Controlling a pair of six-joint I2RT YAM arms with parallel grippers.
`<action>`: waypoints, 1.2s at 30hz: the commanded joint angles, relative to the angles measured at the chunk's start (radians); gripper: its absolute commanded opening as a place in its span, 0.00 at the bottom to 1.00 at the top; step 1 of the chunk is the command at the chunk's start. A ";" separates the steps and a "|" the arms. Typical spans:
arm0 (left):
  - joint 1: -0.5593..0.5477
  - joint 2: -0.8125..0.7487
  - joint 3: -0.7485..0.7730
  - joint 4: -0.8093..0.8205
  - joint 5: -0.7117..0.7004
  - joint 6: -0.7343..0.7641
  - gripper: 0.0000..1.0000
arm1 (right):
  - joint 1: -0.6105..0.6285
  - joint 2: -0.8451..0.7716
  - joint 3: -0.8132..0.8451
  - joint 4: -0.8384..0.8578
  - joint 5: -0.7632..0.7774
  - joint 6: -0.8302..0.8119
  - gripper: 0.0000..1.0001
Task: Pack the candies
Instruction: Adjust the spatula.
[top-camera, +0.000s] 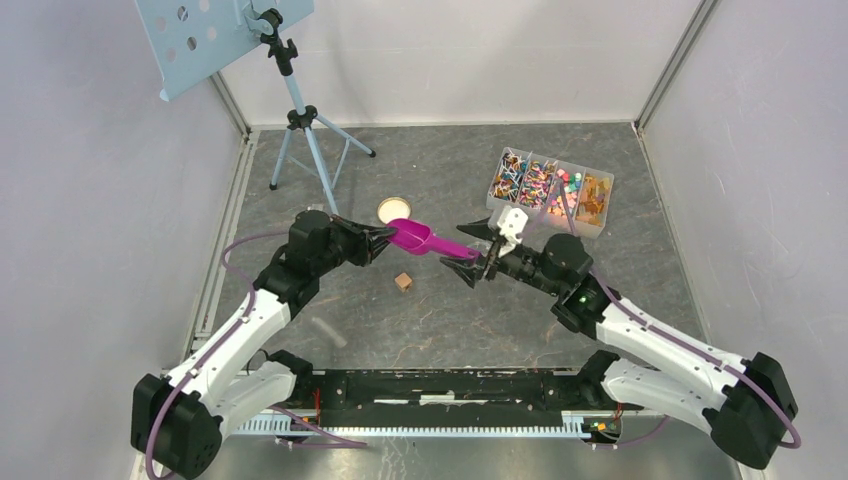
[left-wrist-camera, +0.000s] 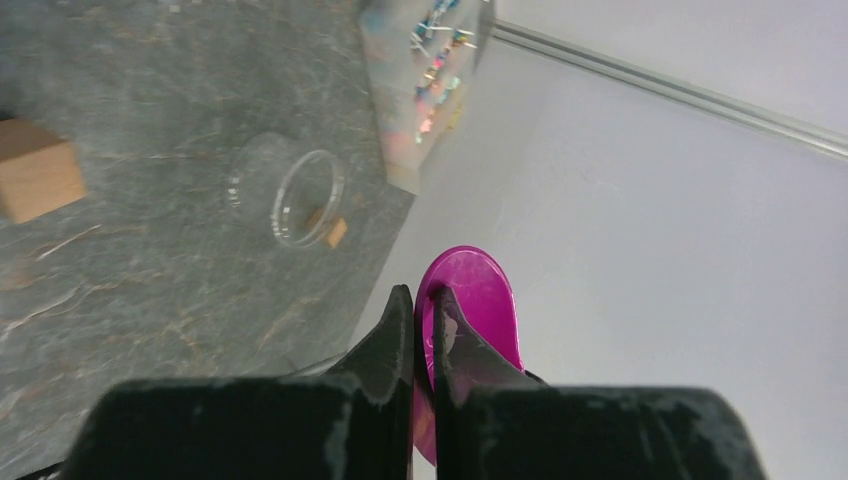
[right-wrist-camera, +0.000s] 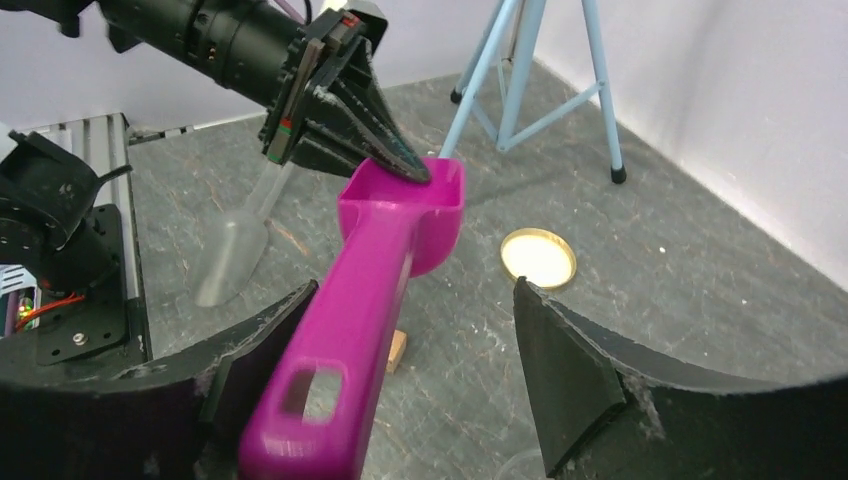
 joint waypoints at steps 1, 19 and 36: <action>-0.003 -0.030 0.078 -0.178 -0.086 0.027 0.02 | 0.020 0.050 0.161 -0.214 0.075 -0.047 0.74; -0.002 -0.021 0.128 -0.298 -0.124 0.053 0.02 | 0.102 0.221 0.372 -0.511 0.099 -0.159 0.70; -0.001 -0.038 0.115 -0.312 -0.127 0.061 0.02 | 0.101 0.214 0.359 -0.488 0.007 -0.064 0.58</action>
